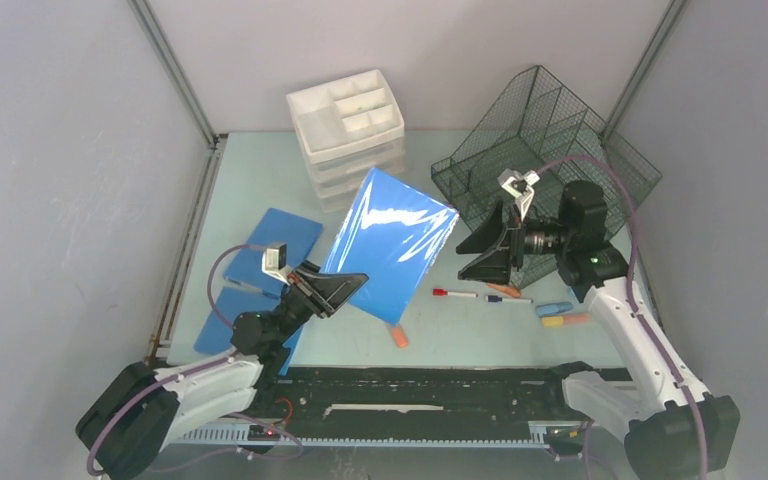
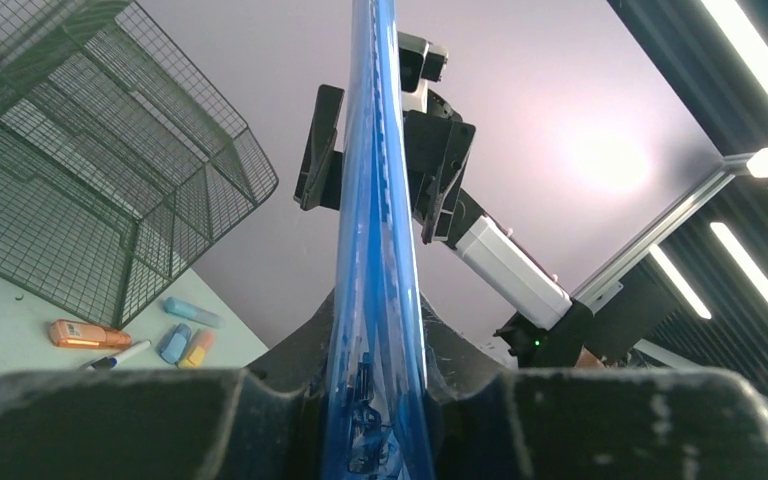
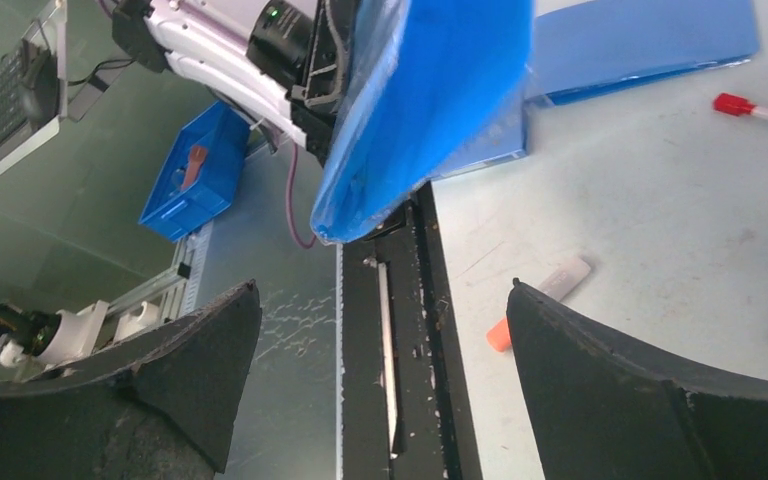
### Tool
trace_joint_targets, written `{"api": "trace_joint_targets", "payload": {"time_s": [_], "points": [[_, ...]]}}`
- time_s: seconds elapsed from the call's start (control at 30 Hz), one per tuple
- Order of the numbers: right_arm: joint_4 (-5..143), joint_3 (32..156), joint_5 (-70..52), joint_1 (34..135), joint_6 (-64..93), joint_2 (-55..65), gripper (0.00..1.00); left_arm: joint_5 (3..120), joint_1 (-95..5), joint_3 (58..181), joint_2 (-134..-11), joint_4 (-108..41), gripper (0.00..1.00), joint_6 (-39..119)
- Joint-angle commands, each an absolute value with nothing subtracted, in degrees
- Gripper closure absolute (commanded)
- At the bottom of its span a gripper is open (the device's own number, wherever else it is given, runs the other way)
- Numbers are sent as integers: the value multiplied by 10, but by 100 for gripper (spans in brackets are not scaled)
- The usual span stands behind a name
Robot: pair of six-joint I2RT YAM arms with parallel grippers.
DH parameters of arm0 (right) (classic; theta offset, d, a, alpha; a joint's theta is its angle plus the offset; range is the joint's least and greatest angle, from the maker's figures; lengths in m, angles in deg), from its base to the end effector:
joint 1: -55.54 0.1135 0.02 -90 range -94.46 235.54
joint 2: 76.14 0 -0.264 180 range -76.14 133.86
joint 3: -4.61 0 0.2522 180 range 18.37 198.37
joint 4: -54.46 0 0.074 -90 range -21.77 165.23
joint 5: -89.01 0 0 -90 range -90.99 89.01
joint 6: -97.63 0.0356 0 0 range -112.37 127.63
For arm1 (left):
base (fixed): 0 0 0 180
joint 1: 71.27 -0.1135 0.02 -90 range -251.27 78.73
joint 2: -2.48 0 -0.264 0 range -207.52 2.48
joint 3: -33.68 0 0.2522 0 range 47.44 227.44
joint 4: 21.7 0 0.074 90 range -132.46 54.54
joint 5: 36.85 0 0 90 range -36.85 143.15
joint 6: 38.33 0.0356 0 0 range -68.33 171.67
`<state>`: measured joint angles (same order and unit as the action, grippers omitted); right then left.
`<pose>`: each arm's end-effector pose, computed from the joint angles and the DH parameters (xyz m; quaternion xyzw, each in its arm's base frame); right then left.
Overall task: Organize the desk
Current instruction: Place the folder in the storage box.
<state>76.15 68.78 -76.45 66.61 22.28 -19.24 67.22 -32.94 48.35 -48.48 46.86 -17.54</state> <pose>0.1959 0.0734 0.3459 -0.3553 0.6364 0.5793 0.3649 0.1113 -0.0991 0.2272 -0.0242 0.4904 -0.7361 0.4660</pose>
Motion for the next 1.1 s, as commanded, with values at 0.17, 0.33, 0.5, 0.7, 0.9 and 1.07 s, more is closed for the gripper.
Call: {"api": "trace_joint_targets", "payload": {"time_s": [0.17, 0.33, 0.5, 0.7, 0.9, 1.07], "points": [[592, 673, -742, 730, 377, -172, 0, 719, -305, 579, -577, 475, 100, -167], [621, 672, -663, 720, 389, -170, 2, 723, -277, 636, -647, 476, 100, -152], [623, 672, -645, 702, 402, -173, 81, 701, -271, 649, -684, 486, 100, -155], [623, 671, -654, 692, 406, -173, 100, 684, -271, 641, -702, 512, 51, -184], [547, 652, -693, 683, 477, -169, 100, 660, -265, 623, -672, 514, 23, -172], [542, 651, -697, 684, 482, -166, 100, 630, -256, 624, -692, 514, 23, -198]]}}
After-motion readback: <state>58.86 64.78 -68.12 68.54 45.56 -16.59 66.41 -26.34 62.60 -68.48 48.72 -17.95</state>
